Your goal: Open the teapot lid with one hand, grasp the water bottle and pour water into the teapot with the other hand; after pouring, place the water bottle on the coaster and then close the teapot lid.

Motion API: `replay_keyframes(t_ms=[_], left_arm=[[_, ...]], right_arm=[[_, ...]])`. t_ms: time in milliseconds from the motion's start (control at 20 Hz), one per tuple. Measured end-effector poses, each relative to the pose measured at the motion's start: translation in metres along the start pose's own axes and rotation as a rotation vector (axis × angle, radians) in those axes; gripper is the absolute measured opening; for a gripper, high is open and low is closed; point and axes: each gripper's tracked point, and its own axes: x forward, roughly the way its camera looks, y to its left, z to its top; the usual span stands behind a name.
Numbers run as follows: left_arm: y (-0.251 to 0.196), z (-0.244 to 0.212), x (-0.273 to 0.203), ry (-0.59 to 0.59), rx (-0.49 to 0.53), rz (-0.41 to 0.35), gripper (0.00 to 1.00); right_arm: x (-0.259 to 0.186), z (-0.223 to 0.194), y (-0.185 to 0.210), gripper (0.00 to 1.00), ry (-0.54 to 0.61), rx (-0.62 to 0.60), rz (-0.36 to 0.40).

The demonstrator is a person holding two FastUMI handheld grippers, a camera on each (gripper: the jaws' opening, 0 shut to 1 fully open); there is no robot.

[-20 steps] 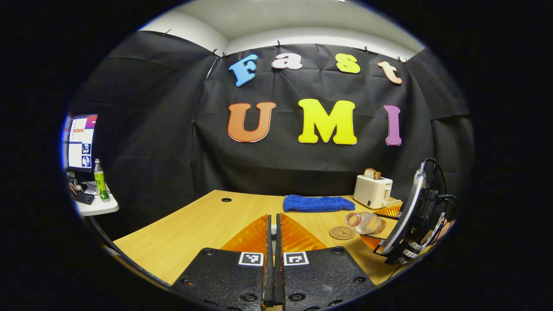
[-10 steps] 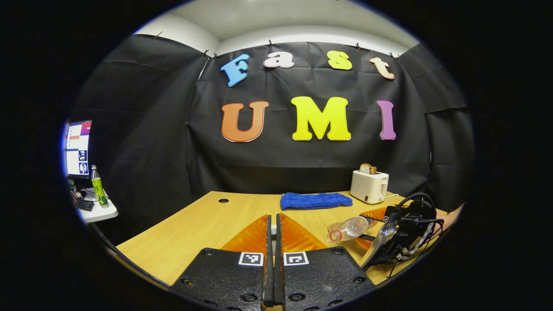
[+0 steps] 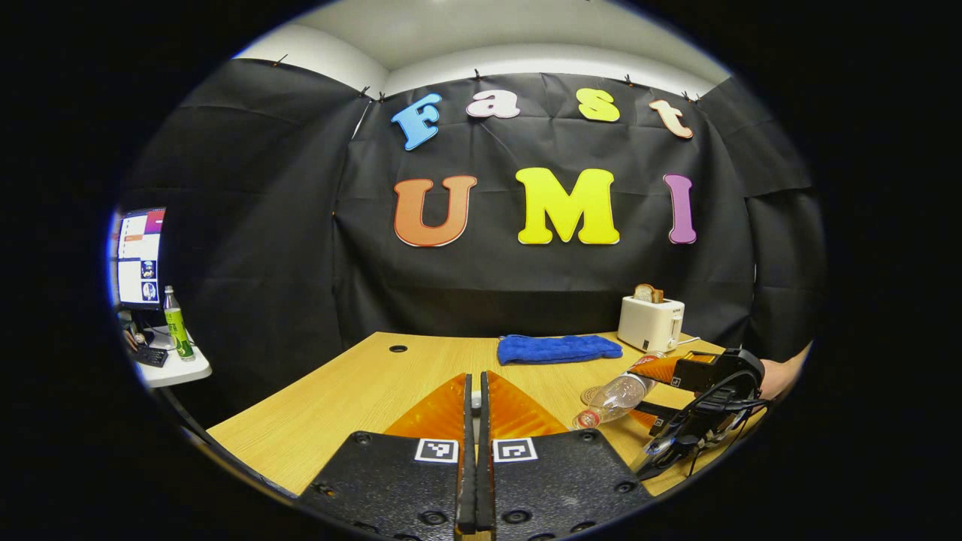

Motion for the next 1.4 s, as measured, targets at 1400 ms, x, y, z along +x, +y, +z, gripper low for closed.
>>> replay_keyframes(t_ms=[1400], left_arm=[[0.021, -0.012, -0.005, 0.052, -0.036, 0.010, 0.03]], right_arm=[[0.004, 0.015, -0.044, 0.70, -0.074, -0.321, -0.086]])
